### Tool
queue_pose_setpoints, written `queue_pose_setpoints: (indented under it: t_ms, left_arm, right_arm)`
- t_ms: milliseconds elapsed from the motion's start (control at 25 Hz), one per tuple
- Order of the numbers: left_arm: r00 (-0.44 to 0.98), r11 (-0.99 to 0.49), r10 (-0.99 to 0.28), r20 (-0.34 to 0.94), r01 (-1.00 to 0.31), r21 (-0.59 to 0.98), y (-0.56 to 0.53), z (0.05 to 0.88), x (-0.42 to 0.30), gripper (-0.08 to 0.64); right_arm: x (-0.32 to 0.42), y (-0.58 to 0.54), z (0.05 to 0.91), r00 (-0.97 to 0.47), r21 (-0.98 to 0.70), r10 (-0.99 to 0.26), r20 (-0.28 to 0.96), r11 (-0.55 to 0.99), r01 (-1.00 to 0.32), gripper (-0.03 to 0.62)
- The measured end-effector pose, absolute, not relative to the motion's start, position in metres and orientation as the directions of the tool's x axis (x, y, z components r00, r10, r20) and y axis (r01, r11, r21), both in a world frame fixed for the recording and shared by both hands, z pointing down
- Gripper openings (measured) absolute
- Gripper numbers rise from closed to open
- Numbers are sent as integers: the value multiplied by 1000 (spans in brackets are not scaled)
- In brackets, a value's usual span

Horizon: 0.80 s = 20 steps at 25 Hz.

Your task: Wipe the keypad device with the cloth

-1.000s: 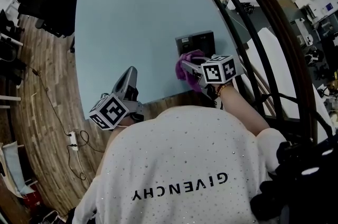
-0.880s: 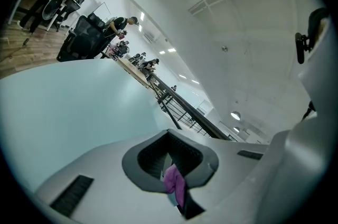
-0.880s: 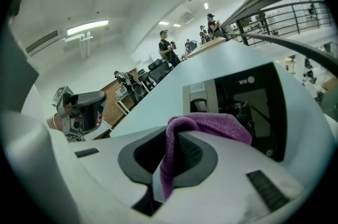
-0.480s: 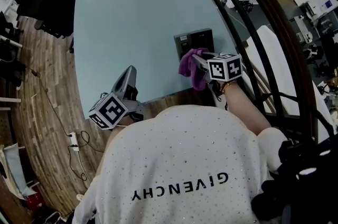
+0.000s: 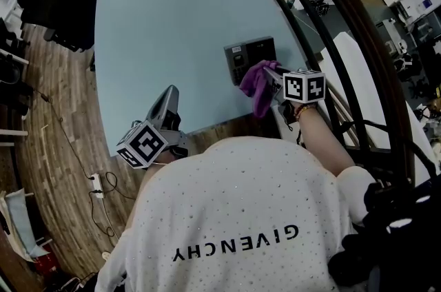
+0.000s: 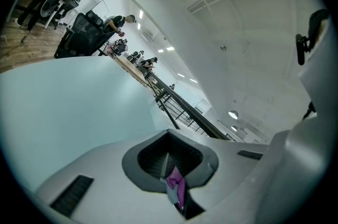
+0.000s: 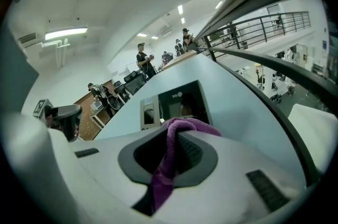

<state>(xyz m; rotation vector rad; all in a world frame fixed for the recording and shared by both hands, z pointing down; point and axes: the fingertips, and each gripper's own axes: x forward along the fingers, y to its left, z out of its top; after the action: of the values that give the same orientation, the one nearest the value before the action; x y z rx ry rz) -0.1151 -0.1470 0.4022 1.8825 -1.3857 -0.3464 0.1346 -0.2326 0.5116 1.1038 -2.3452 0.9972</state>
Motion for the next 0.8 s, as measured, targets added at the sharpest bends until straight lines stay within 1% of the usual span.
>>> queue_pose_setpoints:
  t_ms: [800]
  left_arm:
    - [354,-98,-908,222,-697,711,-139,405,-123,3]
  right_arm:
    - [171,-243,512,-551,-420,-590,590,358,-834,26]
